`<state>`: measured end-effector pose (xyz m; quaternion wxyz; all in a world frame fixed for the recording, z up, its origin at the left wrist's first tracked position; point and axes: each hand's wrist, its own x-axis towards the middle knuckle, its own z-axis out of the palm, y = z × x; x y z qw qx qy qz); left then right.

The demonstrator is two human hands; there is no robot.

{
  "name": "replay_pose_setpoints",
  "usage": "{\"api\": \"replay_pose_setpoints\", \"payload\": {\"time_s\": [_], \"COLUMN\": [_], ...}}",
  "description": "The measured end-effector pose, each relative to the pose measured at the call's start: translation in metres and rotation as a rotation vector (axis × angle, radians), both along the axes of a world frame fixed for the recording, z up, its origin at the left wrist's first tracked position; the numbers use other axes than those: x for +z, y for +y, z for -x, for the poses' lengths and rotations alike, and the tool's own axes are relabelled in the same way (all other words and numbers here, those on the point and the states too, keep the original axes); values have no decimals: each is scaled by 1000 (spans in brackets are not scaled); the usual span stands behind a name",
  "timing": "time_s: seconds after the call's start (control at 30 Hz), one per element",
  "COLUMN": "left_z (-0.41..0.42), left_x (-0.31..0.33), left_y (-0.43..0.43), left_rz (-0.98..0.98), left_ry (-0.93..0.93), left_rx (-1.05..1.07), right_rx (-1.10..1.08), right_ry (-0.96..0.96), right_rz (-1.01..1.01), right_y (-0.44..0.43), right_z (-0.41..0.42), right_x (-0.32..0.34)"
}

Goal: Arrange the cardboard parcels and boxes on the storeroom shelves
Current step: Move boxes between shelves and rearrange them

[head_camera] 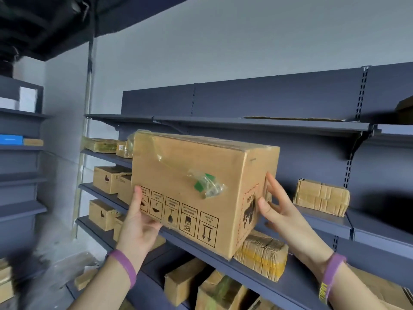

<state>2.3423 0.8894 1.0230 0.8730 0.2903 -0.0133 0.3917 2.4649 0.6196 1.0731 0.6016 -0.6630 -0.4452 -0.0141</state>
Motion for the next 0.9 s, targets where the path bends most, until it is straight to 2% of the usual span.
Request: {"api": "replay_pose_setpoints", "payload": {"time_s": [0.23,0.33,0.4,0.53,0.7,0.8,0.9], "left_z": [30,33,33,29,18,18,23], "left_x": [5,4,4,9,7,9,13], "left_y": [33,46,52,58,68,54,46], "left_rz": [-70,-126,-123,-172,-214,-293,-259], "left_ry": [99,135,187,301,439,470,544], "left_rx": [45,1,-22,-37,117,102,31], "right_rx": [-153,-66,-7,-50,-90,-117,-144], "right_ry": [50,150,150,151,108,114,90], "right_rz": [-133,-148,-146,-140,-188,-231,-263], "right_y": [18,15,16,18,24,23,19], "right_z": [-32,-42,-44,-41,-33,-34,-29], "right_x": [33,34,31,21,4,-4,-6]}}
